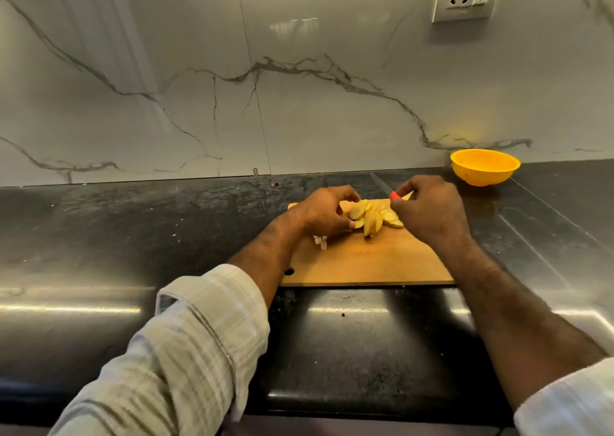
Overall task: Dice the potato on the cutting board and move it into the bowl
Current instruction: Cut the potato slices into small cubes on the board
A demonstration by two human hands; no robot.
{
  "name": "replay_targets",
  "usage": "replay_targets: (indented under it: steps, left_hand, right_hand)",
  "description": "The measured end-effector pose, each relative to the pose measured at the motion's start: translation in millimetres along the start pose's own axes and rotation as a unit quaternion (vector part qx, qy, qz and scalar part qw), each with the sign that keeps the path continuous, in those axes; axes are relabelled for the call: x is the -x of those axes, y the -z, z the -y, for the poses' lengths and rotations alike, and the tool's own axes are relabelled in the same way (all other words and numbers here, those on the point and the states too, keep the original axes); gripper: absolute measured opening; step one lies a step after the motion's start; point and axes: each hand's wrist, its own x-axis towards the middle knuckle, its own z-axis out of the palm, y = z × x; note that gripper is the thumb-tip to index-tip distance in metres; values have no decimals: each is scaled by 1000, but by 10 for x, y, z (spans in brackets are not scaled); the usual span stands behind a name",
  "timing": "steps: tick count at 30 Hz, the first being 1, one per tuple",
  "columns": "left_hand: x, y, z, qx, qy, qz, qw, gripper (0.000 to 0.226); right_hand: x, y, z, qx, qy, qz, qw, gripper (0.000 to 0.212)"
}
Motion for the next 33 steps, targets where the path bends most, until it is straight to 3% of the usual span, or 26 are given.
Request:
replay_targets:
  steps: [3,6,14,20,24,27,30,33]
  left_hand:
    - [-180,0,-66,5,11,31,999,61]
    - [-252,35,-64,24,18,-12,999,62]
    - [-37,103,189,134,27,-126,983,15]
    - [213,244,426,212,55,-230,948,13]
    - [241,182,385,148,1,-203,968,14]
    - [231,116,232,59,-38,-135,988,17]
    - [199,110,166,-30,-15,-71,997,24]
    - [199,141,211,-98,3,-58,993,25]
  right_hand:
    - [72,-64,-18,-8,-23,34,999,9]
    - [78,-62,2,-16,-16,44,999,10]
    - [147,-11,121,-15,-4,54,998,16]
    - [394,-221,346,96,19,189,977,31]
    - [367,-183,359,150,-2,226,963,35]
    - [349,-189,356,140,-14,240,961,40]
    - [341,-200,357,139,-15,239,961,43]
    - [352,-215,367,143,-11,234,962,44]
